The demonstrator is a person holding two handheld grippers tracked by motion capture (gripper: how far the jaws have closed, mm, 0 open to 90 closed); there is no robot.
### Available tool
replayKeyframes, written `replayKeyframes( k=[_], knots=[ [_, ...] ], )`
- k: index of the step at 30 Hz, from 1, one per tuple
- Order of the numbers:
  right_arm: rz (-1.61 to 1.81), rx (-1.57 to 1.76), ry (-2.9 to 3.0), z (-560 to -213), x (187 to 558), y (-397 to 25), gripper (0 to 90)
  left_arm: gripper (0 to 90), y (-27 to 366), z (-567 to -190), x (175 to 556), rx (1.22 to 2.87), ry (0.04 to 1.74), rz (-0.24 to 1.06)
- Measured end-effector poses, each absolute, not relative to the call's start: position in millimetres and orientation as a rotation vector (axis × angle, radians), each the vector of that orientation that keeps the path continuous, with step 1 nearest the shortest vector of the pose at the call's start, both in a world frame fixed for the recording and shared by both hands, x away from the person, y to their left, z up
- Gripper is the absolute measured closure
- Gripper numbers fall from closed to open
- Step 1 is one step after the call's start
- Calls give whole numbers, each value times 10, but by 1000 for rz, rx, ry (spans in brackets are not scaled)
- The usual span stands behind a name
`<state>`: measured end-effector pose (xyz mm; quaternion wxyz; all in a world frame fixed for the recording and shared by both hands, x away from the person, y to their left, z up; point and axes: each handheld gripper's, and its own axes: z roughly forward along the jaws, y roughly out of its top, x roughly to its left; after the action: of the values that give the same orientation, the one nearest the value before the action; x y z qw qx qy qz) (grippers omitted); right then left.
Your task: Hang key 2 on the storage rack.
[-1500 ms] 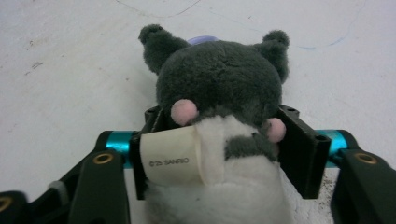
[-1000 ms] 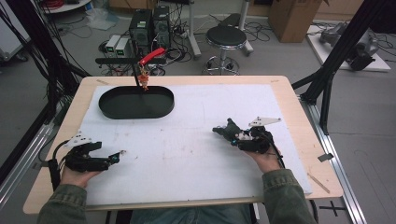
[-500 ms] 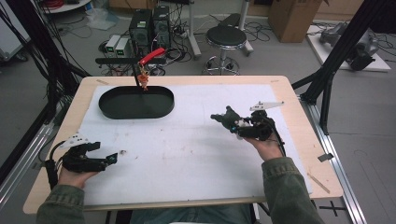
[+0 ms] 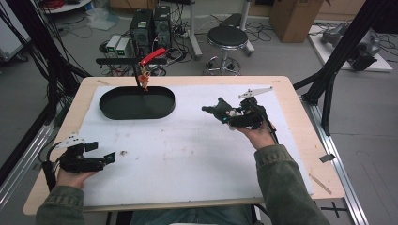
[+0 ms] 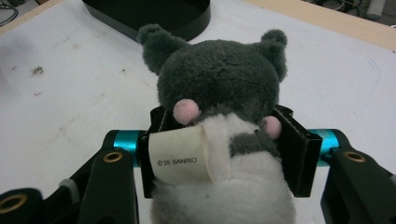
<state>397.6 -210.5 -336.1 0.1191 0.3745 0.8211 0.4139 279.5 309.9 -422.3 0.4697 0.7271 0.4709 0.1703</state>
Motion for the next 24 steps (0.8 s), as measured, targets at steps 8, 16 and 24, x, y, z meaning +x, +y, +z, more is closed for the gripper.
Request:
replayKeyframes(
  k=[8, 16, 24],
  knots=[
    [1261, 1071, 2416, -3138, 4120, -1885, 442, 68, 3083, -4221, 2789, 1792, 1149, 421],
    [1267, 1048, 2434, -2982, 4329, -1624, 442, 68, 3078, -4212, 2778, 1782, 1145, 435],
    [1284, 1044, 2448, -2930, 4468, -1391, 442, 69, 3085, -4200, 2768, 1772, 1135, 439]
  ],
)
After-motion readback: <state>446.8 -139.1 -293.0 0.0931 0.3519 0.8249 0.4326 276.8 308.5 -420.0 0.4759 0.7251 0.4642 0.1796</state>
